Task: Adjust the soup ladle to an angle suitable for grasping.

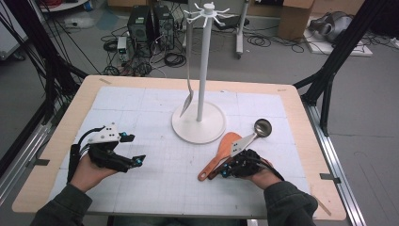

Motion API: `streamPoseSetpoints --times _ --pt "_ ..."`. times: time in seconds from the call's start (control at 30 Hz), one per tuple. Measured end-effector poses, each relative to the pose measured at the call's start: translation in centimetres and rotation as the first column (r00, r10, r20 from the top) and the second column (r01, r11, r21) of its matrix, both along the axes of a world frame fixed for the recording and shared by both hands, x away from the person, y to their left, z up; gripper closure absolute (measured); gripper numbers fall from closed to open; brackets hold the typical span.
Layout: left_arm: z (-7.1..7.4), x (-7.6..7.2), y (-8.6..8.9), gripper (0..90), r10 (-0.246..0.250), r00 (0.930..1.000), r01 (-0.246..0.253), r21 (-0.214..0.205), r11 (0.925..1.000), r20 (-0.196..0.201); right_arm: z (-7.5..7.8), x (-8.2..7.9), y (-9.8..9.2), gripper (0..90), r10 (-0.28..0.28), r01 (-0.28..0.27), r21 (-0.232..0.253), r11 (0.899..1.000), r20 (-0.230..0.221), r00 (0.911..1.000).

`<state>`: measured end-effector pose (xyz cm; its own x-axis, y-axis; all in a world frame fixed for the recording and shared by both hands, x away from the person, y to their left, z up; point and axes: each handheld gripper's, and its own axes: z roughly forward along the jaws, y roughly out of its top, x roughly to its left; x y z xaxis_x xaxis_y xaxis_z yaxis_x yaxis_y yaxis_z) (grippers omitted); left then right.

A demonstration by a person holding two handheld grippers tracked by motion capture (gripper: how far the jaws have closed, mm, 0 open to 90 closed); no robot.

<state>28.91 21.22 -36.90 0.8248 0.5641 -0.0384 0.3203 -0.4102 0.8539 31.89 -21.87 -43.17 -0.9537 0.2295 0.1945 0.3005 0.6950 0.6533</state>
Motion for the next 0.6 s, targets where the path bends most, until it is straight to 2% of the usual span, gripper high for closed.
streamPoseSetpoints --times 0.2,0.37,0.5,0.6 --pt "0.0 0.0 0.0 15.3 -0.003 1.0 0.003 0.004 1.0 0.002 0.1 0.1 0.1 89.6 -0.007 0.007 -0.007 1.0 0.015 0.9999" --pt "0.0 0.0 0.0 15.3 -0.002 1.0 0.002 0.003 1.0 0.001 0.1 -0.1 0.3 89.5 0.012 -0.011 -0.019 1.0 0.013 0.9998" --pt "0.0 0.0 0.0 15.3 -0.001 1.0 0.001 0.003 1.0 0.001 0.4 0.1 -0.3 89.0 -0.014 0.015 -0.012 1.0 0.029 0.9995" --pt "0.0 0.0 0.0 15.3 -0.001 1.0 0.001 0.001 1.0 0.0 0.9 0.4 -1.1 89.5 -0.055 0.055 0.004 0.998 0.042 0.9976"
